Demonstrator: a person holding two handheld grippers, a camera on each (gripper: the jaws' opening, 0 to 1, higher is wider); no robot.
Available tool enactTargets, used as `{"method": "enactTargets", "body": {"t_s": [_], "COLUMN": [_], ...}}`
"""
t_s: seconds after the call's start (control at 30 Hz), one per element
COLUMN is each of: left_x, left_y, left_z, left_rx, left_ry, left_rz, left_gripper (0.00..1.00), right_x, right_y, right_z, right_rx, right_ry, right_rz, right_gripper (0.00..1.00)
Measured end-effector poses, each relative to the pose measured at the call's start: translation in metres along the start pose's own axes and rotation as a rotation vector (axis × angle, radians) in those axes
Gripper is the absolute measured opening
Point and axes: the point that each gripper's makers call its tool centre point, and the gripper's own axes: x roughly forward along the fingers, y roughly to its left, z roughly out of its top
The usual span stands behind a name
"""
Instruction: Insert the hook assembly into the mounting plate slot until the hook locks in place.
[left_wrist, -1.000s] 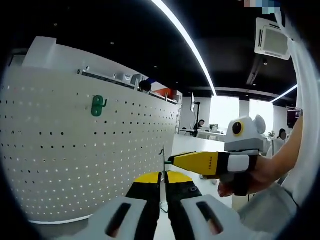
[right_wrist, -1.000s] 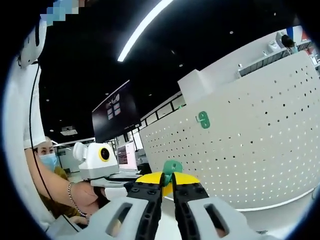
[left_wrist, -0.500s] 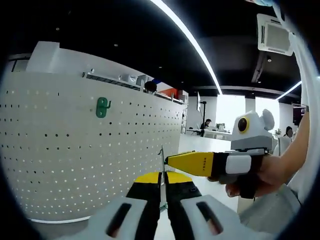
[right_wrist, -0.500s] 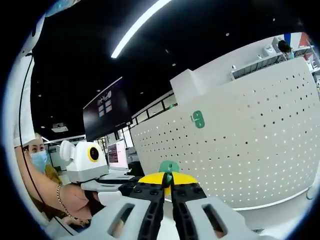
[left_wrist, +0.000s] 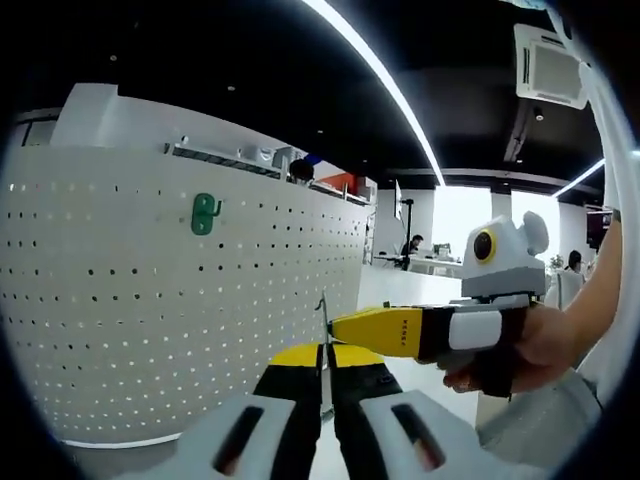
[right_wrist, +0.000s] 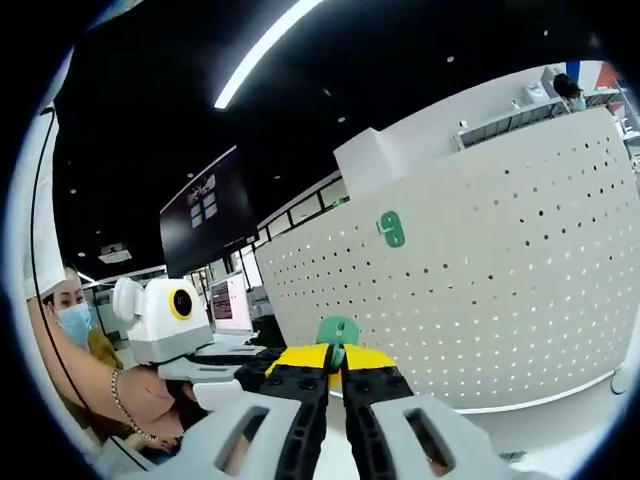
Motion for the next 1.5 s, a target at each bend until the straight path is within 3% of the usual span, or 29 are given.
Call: {"method": "enactTargets", "body": {"t_s": [0.13, 0.17, 0.23, 0.37, 1.0, 1.5], "left_x": [0.0016, 0.0023, 0.0015, -0.0007, -0.0009, -0.0013], "left_y": [-0.0012, -0.0020, -0.0019, -0.0006, 0.0002, 0.0013], "left_z": [0.0011, 0.0011, 0.0020, -0.0047, -0.0031, -0.0030], "left_rx": [-0.005, 0.008, -0.002, 0.020, 0.014, 0.006], "left_ry": [-0.001, 0.003, -0.001, 0.029, 0.016, 0.011], "left_rz": [-0.002, -0.004, -0.008, -0.003, 0.004, 0.020], "left_gripper": [0.01, 0.01, 0.01, 0.01, 0.02, 0.04], "right_x": [0.0004, -0.0001, -0.0003, 0.0007, 0.0003, 0.0014], "right_y": [-0.0015, -0.0022, 0.0028, -0.0001, -0.0008, 0.0019], "right_z": [0.0023, 0.0047, 0.0061, -0.0034, -0.0019, -0.0011], "right_rx": [0.005, -0.044, 0.012, 0.006, 0.067, 0.040], "right_ry": [-0.013, -0.032, -0.047, 0.036, 0.029, 0.039], "right_rz": [-0.003, -0.013, 0.015, 0.013, -0.014, -0.007], "right_gripper": [0.02, 0.02, 0.02, 0.01, 0.00, 0.00]}}
